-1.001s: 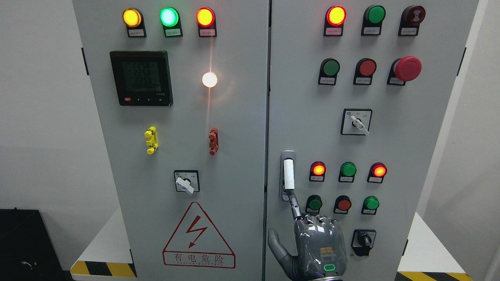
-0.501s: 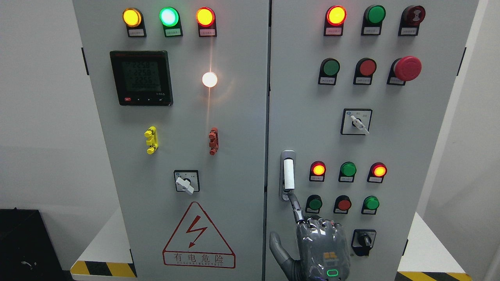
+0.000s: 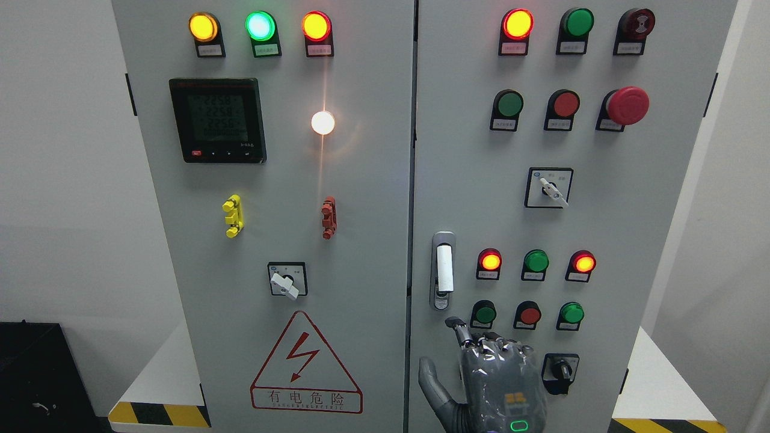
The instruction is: Release door handle
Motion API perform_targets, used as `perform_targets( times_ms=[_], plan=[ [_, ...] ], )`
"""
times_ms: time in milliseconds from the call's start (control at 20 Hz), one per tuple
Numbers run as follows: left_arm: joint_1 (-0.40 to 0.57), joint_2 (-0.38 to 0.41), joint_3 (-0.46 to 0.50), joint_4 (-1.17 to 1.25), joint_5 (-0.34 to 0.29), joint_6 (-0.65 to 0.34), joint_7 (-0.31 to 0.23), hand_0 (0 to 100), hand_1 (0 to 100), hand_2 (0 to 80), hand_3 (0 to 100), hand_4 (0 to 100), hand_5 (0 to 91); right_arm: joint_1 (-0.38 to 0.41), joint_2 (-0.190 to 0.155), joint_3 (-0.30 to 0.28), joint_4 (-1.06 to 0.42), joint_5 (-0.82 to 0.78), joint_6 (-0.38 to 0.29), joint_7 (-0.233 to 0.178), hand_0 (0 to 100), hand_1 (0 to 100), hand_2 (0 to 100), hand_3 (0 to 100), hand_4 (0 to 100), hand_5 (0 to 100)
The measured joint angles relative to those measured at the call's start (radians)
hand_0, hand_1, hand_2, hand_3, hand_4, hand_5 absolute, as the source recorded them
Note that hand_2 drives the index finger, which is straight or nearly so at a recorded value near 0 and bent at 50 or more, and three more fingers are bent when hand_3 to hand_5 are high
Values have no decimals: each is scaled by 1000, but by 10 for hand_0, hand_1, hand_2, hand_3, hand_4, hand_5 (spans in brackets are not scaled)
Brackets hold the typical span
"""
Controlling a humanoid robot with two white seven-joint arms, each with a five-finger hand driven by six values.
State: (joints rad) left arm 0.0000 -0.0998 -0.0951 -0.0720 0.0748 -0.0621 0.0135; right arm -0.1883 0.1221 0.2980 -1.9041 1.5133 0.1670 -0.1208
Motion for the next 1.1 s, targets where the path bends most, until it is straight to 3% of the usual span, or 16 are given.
perform_targets(
  times_ms=[451,1102],
  plan=[
    [0,0,0,0,0,0,0,120,556,0,0,0,0,29,0,-3,-47,-2,-20,8,456,249,923,1000,1000,1000],
    [0,0,0,0,0,0,0,120,556,0,0,0,0,40,0,-6,-80,-2,-22,39,412,209,984,1000,1000,1000]
  ],
)
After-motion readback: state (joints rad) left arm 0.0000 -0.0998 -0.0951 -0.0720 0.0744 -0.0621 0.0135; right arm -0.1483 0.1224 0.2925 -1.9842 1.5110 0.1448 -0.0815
